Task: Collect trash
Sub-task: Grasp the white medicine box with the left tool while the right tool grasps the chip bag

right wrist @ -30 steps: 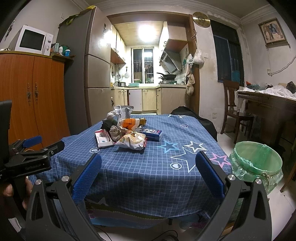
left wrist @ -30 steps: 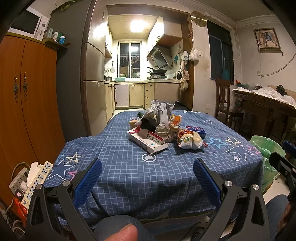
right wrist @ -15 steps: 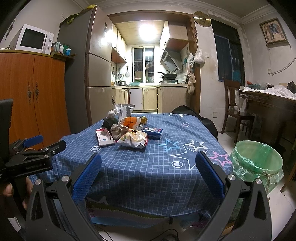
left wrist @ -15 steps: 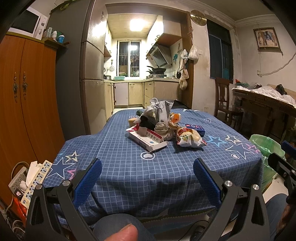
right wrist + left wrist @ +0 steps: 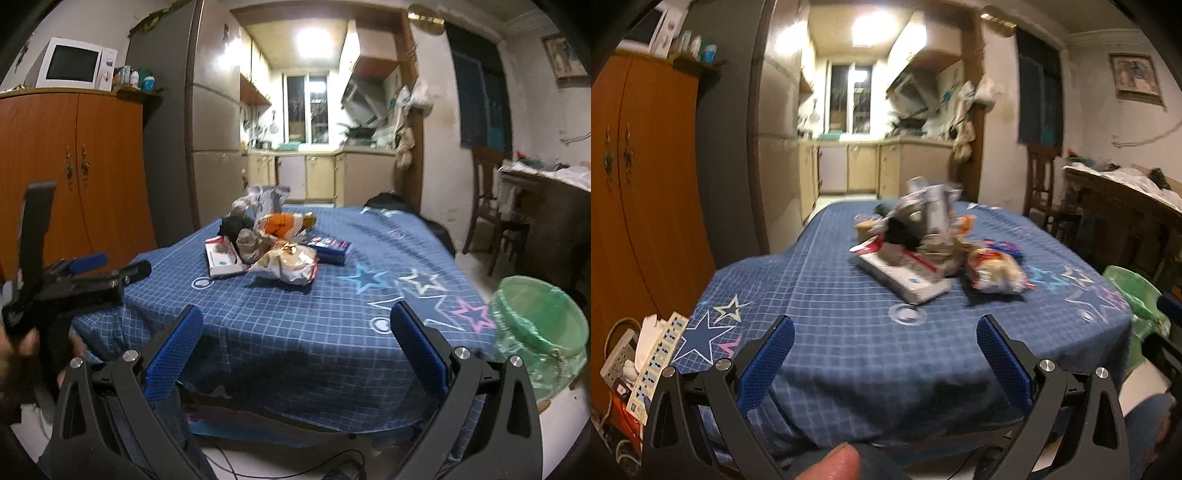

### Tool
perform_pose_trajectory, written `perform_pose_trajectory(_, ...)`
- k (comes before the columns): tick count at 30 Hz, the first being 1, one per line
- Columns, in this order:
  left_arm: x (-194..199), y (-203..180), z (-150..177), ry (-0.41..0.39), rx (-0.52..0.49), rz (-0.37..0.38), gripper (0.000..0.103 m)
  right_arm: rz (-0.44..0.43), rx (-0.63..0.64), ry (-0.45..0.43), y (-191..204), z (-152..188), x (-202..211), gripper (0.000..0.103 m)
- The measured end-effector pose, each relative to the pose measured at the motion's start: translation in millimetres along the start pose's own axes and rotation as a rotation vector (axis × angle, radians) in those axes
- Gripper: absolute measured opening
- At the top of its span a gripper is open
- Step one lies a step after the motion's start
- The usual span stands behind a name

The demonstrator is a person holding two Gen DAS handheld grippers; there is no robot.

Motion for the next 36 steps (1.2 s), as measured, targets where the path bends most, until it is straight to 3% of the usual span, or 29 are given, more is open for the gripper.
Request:
perform_pose_trajectory(3,-24.5,28.5,-8.1,0.053,0.034,-0.002,0.098,-0.042,-0.016,0.06,3.8,-1.5,-22.3,0.098)
perform_pose_trajectory(7,-69.9,49.5,-8.0,0.201,0.107,0.108,0.098,-0.102,-0.05,0.162,7.9,-6.0,-61.0,0.098)
perform_pose_trajectory(10,-91.6,61.7,-5.7,0.253,0.202,0.133,0.098,-0.138,-0.093,0.222,9.8,-13.5,-90.5,0.098)
perform_pose_trajectory(16,-121.7,62.5,-7.1,0.277,0.272,0.151,0.098,-0.16,-0.129,0.32,26.2,-27.4,-147.1,0.098)
perform_pose_trajectory(22,-147.3,62.1,-7.7,0.3,0.291,0.146,0.098,-0.071,-0.061,0.394,36.5,-18.7,-191.7,0.098)
perform_pose_trajectory(23,-150.5,61.6,-9.6,0.303,0.292,0.149,0.098,-0.072,-0.056,0.412,37.8,-15.4,-197.0,0.094)
perform_pose_trajectory(26,-158.9,56.3,-16.2,0.302,0.271,0.143,0.098,-0.071,-0.044,0.438,36.2,-9.1,-205.5,0.06)
perform_pose_trajectory(30,-178.8,49.1,-15.7,0.346,0.211,0.094,0.097,-0.109,-0.084,0.438,30.2,-7.3,-198.9,0.052)
perform_pose_trajectory(33,-187.4,57.0,-18.9,0.361,0.132,-0.002,0.094,-0.129,-0.087,0.437,28.9,-3.7,-190.0,0.05)
perform_pose_trajectory(36,-172.0,97.9,-30.9,0.308,0.15,-0.155,0.093,-0.144,-0.097,0.426,27.4,-2.6,-175.9,0.05)
Point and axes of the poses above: each gripper's, at about its wrist camera, not at the fingertips, and x roughly against the way its jaws point, y to its left, z to its underside, the point moved 9 cm from there along -x, roughly the way its jaws point, and after that the axes turned 13 degrees about z, right-handed, at the moved point
